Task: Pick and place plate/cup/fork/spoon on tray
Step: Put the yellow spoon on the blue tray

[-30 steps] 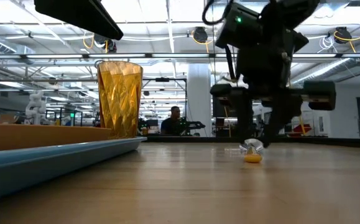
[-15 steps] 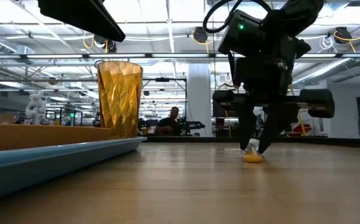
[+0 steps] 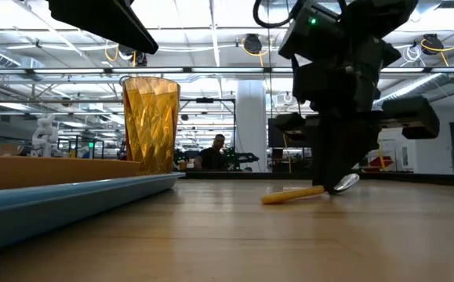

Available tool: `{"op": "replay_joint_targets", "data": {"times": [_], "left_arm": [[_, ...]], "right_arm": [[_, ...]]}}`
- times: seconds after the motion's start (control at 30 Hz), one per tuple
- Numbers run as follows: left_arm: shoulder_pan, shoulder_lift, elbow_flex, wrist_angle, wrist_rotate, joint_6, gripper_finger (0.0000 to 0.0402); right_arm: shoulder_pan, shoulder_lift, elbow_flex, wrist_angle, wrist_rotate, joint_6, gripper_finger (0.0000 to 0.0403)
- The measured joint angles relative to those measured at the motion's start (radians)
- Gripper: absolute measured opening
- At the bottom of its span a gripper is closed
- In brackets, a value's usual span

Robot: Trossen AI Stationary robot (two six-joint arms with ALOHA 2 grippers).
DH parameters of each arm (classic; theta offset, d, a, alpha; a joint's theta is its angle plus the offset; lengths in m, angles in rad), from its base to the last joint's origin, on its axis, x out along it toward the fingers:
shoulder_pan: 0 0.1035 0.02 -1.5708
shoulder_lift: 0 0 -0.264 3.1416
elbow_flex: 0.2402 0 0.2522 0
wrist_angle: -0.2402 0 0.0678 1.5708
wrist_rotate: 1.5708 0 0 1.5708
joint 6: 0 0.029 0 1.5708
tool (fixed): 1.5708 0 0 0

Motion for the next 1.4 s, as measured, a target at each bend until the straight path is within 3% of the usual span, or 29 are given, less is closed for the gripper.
{"op": "replay_joint_targets", "data": {"times": [0.1,0.3,0.63,0.83,1.17,1.4], "left_arm": [[0.0,0.0,0.0,0.0,0.0,-0.001,0.0102],[0.0,0.0,0.0,0.0,0.0,-0.002,0.0102],[0.0,0.0,0.0,0.0,0.0,-0.002,0.0102],[0.0,0.0,0.0,0.0,0.0,-0.006,0.0102],[0.0,0.0,0.0,0.0,0.001,-0.006,0.0102],[0.0,0.0,0.0,-0.001,0.02,-0.009,0.0102]], "right_arm": [[0.02,0.0,0.0,0.002,0.005,0.111,0.0029],[0.065,0.0,0.0,0.002,0.146,0.347,0.0034],[0.097,0.0,0.0,-0.005,0.286,0.559,0.004],[0.107,0.0,0.0,-0.004,0.286,0.587,0.0064],[0.121,0.0,0.0,0.042,0.288,0.545,0.0139],[0.121,-0.001,0.0,0.017,0.286,0.542,0.0155]]}}
